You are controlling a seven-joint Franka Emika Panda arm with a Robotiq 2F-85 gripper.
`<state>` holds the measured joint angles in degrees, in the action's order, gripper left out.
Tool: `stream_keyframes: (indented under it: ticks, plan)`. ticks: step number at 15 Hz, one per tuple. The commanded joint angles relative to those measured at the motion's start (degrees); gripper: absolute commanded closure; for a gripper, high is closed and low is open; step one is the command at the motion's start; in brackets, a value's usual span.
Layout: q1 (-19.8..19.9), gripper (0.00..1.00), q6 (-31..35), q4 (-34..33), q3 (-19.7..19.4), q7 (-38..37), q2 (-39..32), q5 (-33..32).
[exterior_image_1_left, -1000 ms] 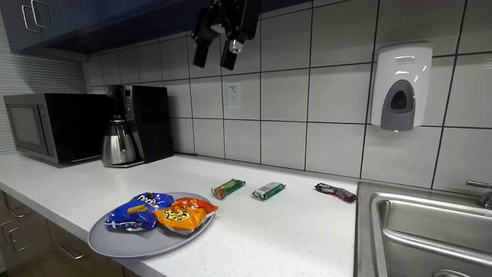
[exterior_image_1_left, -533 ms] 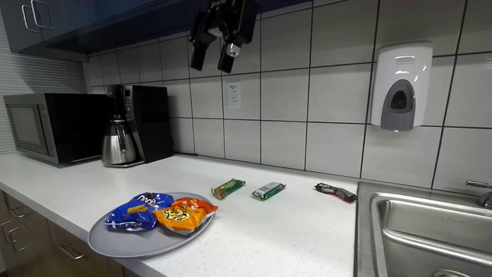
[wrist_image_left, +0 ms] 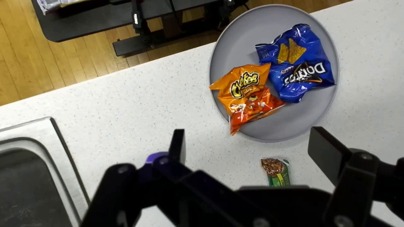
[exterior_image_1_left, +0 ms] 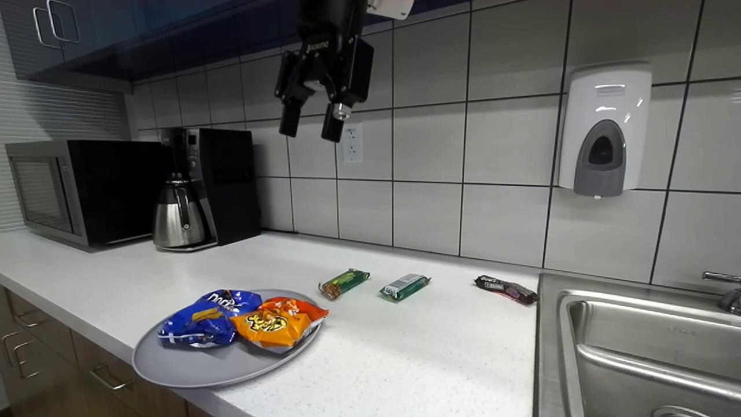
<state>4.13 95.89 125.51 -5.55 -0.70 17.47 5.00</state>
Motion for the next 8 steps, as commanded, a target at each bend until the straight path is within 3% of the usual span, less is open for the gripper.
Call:
stream_keyframes:
  ticks: [1,8]
  plan:
    - [-0.3,0.00,3.8,2.0,1.5,-0.1,-0.5,-1.5]
    - [-2.2,0.00,10.2,6.2,3.2,0.6,-2.2,-1.8]
